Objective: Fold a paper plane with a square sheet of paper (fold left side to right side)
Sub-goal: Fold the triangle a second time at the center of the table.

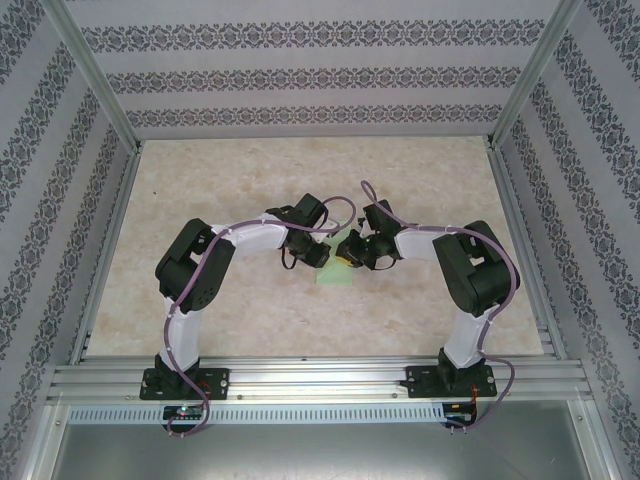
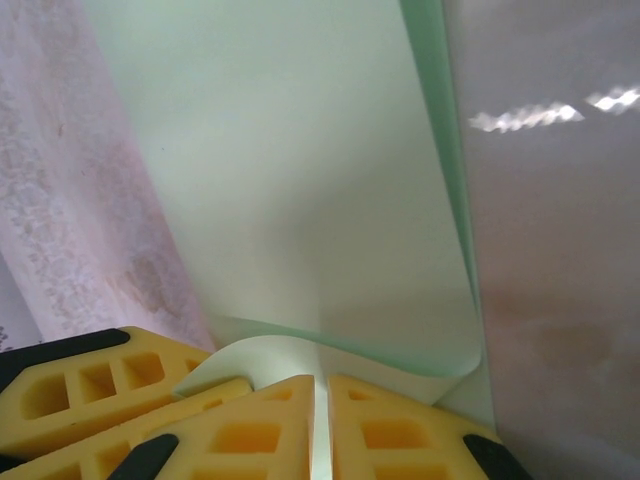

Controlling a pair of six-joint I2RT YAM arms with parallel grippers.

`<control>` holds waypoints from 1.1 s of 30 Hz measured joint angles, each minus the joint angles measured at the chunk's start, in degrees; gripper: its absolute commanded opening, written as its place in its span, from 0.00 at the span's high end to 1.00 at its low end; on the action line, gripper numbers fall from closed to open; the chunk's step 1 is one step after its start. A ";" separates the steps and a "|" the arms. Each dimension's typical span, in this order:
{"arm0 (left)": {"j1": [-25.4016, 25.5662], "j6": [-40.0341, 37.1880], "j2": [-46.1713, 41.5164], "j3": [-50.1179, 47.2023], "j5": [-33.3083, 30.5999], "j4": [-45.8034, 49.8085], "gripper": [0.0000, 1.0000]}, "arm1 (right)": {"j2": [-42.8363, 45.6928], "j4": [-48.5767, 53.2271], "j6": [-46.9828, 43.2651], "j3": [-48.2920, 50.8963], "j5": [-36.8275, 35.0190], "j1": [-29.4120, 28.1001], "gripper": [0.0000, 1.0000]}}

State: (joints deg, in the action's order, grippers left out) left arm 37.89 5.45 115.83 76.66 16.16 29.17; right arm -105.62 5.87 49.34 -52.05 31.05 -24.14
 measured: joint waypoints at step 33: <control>-0.26 9.66 -16.50 -11.04 6.84 -5.84 0.67 | -0.52 2.91 -4.57 -1.11 -1.18 -0.24 0.87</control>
State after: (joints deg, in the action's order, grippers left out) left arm 37.63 15.11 99.33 65.63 23.00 23.33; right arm -106.15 8.78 44.77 -53.17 29.87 -24.38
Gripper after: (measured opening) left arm 0.333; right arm 0.131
